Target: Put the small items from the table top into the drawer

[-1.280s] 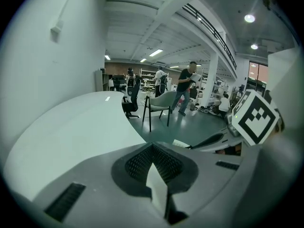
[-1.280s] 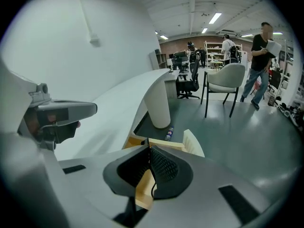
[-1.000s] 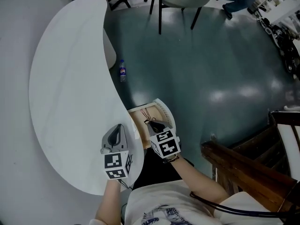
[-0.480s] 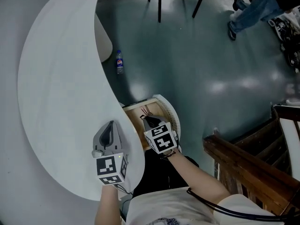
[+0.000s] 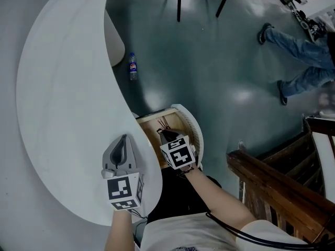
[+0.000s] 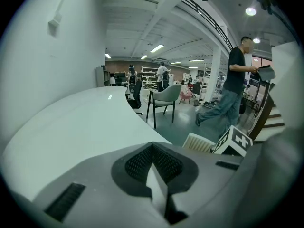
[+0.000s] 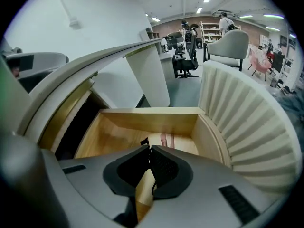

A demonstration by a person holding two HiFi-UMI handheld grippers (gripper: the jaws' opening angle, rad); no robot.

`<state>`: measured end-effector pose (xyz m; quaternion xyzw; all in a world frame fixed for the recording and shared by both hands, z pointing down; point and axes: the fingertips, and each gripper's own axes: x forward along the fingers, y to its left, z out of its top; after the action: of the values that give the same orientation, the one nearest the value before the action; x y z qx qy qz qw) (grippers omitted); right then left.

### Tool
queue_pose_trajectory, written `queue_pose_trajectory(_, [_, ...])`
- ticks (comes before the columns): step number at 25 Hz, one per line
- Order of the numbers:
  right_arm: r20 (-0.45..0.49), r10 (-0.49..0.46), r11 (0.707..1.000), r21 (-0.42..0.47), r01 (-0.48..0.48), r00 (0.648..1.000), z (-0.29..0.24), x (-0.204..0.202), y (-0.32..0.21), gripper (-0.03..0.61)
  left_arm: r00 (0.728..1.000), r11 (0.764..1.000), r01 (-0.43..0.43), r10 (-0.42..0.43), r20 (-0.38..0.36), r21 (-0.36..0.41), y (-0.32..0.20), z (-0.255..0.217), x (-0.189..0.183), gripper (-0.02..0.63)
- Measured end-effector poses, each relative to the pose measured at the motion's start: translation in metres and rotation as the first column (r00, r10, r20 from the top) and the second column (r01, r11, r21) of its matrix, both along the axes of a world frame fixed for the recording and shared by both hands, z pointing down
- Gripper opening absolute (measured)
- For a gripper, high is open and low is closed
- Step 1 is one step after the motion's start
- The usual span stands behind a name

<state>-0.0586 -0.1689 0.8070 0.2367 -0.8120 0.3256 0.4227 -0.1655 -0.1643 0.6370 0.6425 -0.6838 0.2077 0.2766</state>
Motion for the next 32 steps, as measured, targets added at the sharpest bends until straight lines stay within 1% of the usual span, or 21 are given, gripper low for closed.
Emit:
queue_pose_trajectory(10, [-0.031,-0.032,0.999,-0.007,0.031,0.999,0.021,-0.007,0.002,0.034,1.000,1.000,-0.019,0.019,0.020,-0.015,-0.001,0.002,0.001,0.020])
queue_pose_trajectory(15, [-0.050,-0.082,0.997,0.010,0.083,0.995,0.028,-0.011,0.005,0.035,0.999,1.000,-0.006,0.007,0.031,-0.018,0.000,0.001,0.002,0.020])
queue_pose_trajectory(19, [-0.077,-0.116,0.993,0.028,0.118,0.990,0.036,-0.013,0.005,0.034,0.999,1.000,-0.017,0.018,0.039,-0.021,0.000,0.002,0.005,0.020])
queue_pose_trajectory(23, [-0.103,-0.166,0.983,0.062,0.173,0.981,0.041,-0.017,0.005,0.035,0.999,1.000,-0.023,0.023,0.036,-0.017,0.001,0.002,0.006,0.020])
queue_pose_trajectory(32, [-0.108,-0.174,0.983,0.040,0.179,0.979,0.051,-0.018,0.007,0.035,0.998,0.999,-0.030,0.031,0.055,-0.014,0.002,0.001,0.007,0.020])
